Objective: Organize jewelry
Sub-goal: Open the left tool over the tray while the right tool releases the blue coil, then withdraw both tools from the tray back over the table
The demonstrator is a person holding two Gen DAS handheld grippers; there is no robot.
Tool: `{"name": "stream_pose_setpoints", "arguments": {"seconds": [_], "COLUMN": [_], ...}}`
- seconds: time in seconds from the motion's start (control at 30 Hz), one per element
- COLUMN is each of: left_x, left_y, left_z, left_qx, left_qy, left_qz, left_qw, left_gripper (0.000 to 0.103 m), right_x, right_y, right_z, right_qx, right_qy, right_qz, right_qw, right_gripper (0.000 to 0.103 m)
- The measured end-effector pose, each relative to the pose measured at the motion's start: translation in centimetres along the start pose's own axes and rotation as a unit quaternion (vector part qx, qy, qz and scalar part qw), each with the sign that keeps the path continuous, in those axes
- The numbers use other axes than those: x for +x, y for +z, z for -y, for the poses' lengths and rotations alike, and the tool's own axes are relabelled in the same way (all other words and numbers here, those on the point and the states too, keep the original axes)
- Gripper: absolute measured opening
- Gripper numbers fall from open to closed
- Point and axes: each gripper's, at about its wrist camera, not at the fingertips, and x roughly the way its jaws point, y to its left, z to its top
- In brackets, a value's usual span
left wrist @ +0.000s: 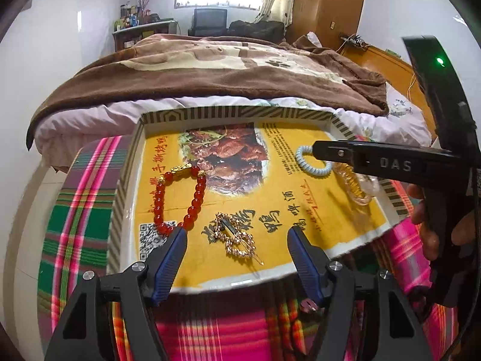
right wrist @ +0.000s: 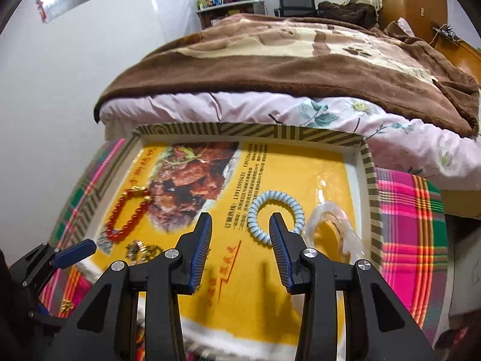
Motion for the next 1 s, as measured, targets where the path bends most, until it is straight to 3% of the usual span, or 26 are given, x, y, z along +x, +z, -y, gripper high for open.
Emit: {"name": "stream_pose_setpoints", "arguments": {"seconds": [0.5, 1.0], "left_x": [-9.0, -15.0], "left_y": [-2.8, -8.0], "left_z": [0.4, -0.6], "left_qx": [-0.005, -0.017], "left_qy": [0.005, 0.012], "left_qz": [0.049, 0.075], "left_qw": [0.9988, 0.9970], "left_gripper": [0.074, 0.075], "right_x": [-9.8, -15.7], "right_y": [-4.4, -11.4], "right_z": [-1.3, -2.0], "right_qx": [0.008, 0.001], "right_qy": [0.036, 0.063], "right_qz": [0.067, 0.090], "right_qw": [0.997, 0.994], "right_gripper": [0.041, 0.041]}}
